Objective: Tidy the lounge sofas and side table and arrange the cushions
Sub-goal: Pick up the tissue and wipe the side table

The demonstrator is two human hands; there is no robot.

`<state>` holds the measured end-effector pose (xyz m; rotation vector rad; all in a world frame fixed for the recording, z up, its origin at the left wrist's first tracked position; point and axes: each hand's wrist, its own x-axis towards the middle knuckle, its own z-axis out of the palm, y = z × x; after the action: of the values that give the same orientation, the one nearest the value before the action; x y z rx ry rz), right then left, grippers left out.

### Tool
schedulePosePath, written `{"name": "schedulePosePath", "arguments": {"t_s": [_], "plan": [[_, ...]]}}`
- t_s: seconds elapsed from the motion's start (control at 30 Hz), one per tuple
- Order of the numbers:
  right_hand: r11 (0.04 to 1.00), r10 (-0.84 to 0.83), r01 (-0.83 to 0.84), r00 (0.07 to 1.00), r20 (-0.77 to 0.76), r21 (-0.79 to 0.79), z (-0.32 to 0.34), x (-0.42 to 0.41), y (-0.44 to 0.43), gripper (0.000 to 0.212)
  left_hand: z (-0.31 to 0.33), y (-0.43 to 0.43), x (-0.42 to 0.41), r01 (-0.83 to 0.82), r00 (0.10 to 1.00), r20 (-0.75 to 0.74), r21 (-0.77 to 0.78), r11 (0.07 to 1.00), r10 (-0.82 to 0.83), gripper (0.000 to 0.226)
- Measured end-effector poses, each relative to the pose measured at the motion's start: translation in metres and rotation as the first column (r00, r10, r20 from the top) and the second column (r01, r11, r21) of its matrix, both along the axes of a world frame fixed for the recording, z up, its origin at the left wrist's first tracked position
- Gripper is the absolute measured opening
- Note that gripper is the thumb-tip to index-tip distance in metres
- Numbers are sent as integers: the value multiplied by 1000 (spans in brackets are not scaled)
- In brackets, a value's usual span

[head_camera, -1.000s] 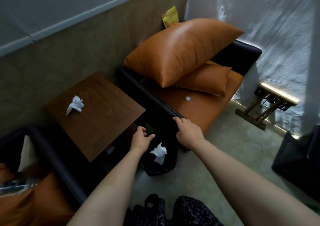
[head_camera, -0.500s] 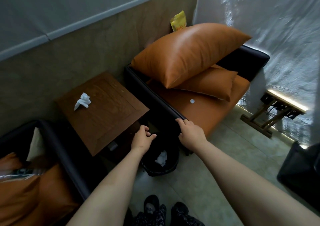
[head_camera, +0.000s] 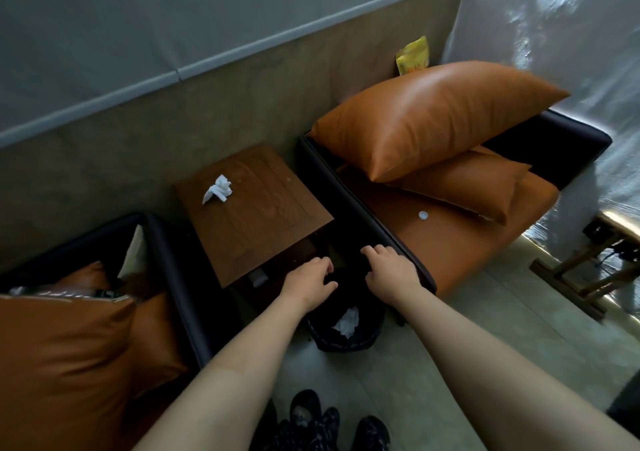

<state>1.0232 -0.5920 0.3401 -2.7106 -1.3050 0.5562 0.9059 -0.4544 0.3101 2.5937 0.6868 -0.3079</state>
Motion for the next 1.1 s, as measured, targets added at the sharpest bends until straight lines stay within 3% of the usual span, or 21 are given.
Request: {"name": "schedulePosePath", "arguments": {"t_s": [0.43,0.73,0.9,1.1], "plan": [[986,168,-167,985,44,-20,17,-45,45,51,23,28,-63,-108,994,-19,124,986,111,31],[983,181,-177,976,122,-45,46,-70,77,49,44,67,-93,-116,993,45,138,984,111,30],[976,209,-199,970,126,-85,56,-117,114,46,48,94,-139,-141,989,58,137,980,135,25],[954,300,-301,951,81,3,60,-192,169,49,57,143,-212,-248,968,78,144,958,239,29]]}}
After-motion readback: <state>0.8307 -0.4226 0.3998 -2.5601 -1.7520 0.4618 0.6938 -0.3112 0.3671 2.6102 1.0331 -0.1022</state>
